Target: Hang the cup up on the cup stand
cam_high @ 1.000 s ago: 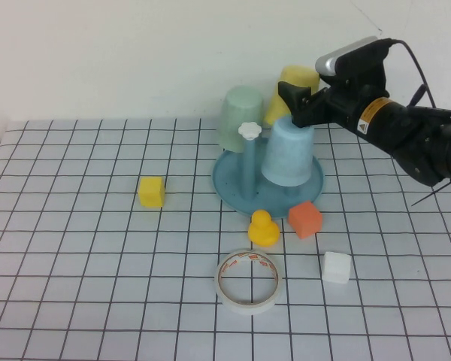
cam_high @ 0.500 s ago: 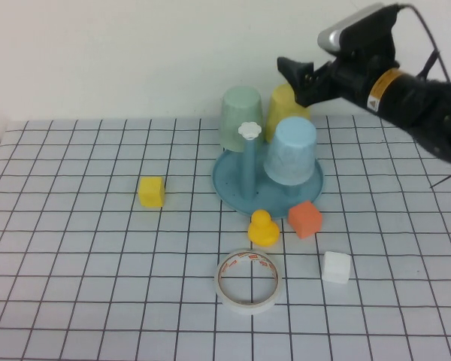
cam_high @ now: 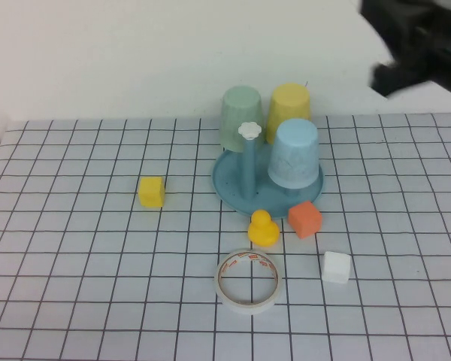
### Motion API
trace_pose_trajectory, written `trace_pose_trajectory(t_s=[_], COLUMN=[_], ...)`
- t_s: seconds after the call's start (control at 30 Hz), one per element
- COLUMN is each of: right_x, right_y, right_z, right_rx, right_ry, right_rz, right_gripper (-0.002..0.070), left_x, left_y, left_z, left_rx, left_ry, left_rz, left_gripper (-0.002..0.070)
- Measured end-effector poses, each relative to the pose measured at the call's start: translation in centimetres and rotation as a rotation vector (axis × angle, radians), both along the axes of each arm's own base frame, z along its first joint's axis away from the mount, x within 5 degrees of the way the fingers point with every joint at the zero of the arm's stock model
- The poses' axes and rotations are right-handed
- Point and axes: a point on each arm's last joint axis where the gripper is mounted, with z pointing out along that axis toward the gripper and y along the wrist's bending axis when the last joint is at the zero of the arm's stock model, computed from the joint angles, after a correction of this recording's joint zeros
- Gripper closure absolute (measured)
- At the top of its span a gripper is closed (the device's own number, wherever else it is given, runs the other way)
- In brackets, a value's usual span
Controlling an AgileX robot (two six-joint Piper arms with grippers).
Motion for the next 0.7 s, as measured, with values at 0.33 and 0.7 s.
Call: trace_pose_trajectory(t_s=[0.33, 0.7], right_x=[-13.6, -20.7], right_y=[-4.9, -9.4], right_z=[0.5, -4.7], right_rx=[0.066, 0.012], right_ry=[0.0, 0.042], right_rz=[-0.012, -0.251], right_gripper=[0.0676, 0.0677], left_x=[0.0, 0.0], left_y=[0.0, 0.0], left_z=[0.0, 0.0], left_rx=[0.0, 0.0], left_ry=[0.0, 0.0], left_rz=[0.0, 0.0], left_gripper=[0.0676, 0.0676])
